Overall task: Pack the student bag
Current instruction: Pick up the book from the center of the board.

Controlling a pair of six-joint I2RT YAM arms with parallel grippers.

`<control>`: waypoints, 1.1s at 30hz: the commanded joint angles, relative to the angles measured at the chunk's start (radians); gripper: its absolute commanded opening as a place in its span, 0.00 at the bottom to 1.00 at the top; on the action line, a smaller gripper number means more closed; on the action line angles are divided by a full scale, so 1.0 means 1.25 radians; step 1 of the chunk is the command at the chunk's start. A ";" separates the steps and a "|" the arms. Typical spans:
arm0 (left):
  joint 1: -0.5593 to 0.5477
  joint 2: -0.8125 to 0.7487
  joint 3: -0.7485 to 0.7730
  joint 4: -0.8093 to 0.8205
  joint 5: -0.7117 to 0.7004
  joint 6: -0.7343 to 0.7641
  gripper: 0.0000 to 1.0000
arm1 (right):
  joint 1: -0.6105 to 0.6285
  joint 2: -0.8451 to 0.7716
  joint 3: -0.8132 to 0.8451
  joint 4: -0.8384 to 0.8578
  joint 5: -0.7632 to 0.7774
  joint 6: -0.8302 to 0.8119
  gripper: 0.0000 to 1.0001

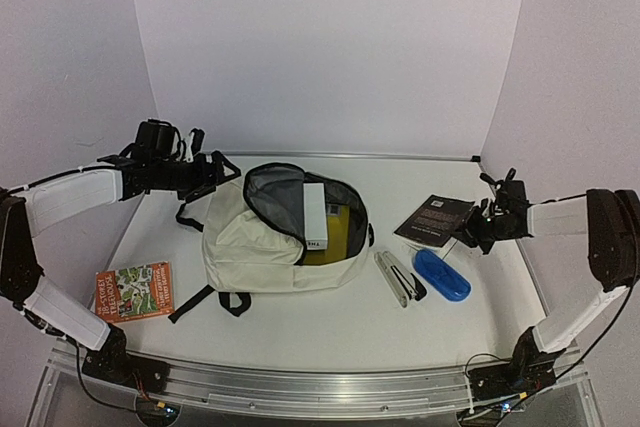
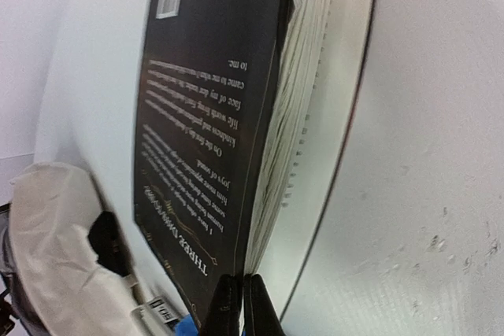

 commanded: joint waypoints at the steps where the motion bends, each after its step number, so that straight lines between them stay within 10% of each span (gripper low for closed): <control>1: -0.007 -0.021 0.052 0.011 0.005 0.001 0.93 | 0.002 -0.075 0.019 0.064 -0.073 0.041 0.00; 33: -0.061 -0.025 0.087 -0.018 -0.007 0.030 0.94 | 0.075 0.192 0.050 0.293 -0.072 0.054 0.16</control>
